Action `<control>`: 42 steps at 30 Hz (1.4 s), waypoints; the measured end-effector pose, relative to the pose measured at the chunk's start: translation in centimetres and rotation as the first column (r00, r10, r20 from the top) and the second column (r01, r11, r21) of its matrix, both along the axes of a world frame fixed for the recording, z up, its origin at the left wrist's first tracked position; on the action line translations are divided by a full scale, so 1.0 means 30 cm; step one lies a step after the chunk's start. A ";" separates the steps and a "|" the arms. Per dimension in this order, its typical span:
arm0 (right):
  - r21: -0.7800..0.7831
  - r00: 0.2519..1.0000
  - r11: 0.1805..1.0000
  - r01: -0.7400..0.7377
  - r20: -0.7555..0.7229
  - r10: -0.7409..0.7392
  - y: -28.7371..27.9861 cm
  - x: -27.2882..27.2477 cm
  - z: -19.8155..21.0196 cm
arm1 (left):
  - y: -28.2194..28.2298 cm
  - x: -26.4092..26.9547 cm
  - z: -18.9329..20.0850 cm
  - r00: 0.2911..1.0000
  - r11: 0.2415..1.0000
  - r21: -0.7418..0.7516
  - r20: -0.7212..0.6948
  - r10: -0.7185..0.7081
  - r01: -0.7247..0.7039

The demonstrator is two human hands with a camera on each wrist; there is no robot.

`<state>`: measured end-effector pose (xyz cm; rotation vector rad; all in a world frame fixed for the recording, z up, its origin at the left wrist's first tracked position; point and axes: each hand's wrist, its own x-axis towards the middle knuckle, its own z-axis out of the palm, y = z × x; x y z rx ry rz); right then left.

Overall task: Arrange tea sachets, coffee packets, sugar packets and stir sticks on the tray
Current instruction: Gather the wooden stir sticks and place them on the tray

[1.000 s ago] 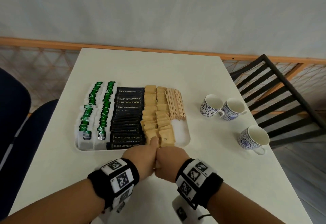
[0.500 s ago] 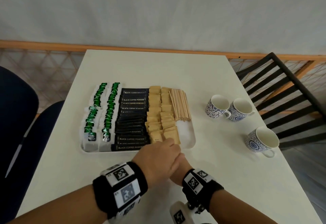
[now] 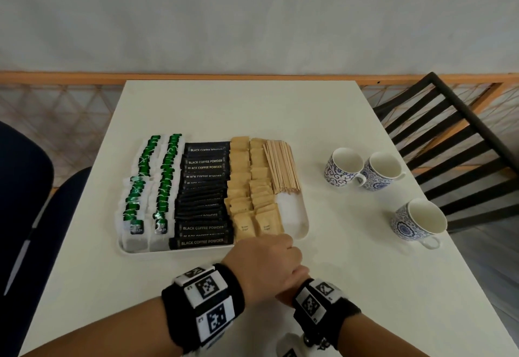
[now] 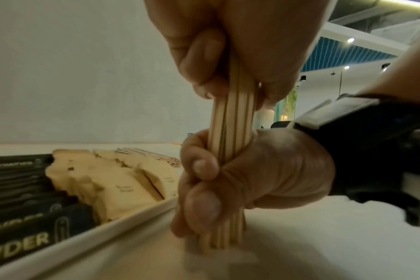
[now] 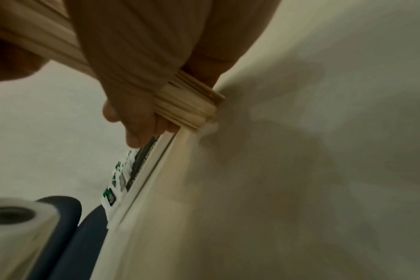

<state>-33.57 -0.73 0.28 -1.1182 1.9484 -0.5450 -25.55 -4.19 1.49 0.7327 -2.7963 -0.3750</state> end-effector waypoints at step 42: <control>-0.351 0.849 0.917 -0.189 -0.528 -0.027 -0.224 -0.284 -0.213 | -0.453 -0.188 -0.024 0.966 0.863 0.486 -0.130 0.224 -0.134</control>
